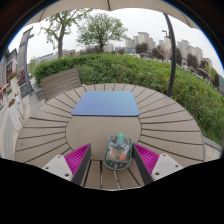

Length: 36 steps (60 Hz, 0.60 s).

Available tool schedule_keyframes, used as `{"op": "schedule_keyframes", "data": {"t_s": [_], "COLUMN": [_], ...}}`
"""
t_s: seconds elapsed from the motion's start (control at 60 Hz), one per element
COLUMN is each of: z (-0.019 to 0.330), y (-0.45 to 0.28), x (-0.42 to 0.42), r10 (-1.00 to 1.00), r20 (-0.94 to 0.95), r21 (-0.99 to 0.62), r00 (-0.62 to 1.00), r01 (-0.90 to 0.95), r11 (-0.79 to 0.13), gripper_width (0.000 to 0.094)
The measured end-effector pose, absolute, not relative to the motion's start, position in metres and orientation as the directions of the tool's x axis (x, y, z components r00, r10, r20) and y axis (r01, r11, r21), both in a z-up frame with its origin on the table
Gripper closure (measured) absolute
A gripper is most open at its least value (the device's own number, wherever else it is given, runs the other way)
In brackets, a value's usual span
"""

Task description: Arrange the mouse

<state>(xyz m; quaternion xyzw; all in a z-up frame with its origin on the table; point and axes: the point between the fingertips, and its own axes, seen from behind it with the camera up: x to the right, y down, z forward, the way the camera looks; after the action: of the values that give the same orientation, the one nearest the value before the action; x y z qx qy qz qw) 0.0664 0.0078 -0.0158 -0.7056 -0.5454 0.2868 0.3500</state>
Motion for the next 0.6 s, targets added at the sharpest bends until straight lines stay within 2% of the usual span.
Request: {"op": "schedule_keyframes", "data": {"t_s": [0.35,0.367,0.4,0.417,0.433,0.55,0.6], "z": [-0.017,-0.017,-0.018,-0.018,-0.019,-0.016,0.001], "y": [0.010,0.011,0.012,0.013,0.013,0.010,0.007], "x": [0.051,0.051,0.048,0.048,0.047,0.045,0.046], "r10": [0.976,0.975,0.976,0.977,0.978,0.985,0.985], "r20": [-0.003,-0.001,0.000,0.003,0.008,0.011,-0.020], "r21": [-0.789,-0.789,-0.789,-0.788,-0.787,-0.755,-0.751], "r00": [0.220,0.221,0.216,0.214,0.210,0.171,0.174], "r01": [0.599,0.599,0.600,0.602,0.604,0.648,0.648], "r11": [-0.137,-0.136,-0.133,-0.130,-0.124,-0.104,-0.129], "gripper_width": [0.0103,0.0125,0.0234,0.0338,0.0485,0.0526,0.0527]}}
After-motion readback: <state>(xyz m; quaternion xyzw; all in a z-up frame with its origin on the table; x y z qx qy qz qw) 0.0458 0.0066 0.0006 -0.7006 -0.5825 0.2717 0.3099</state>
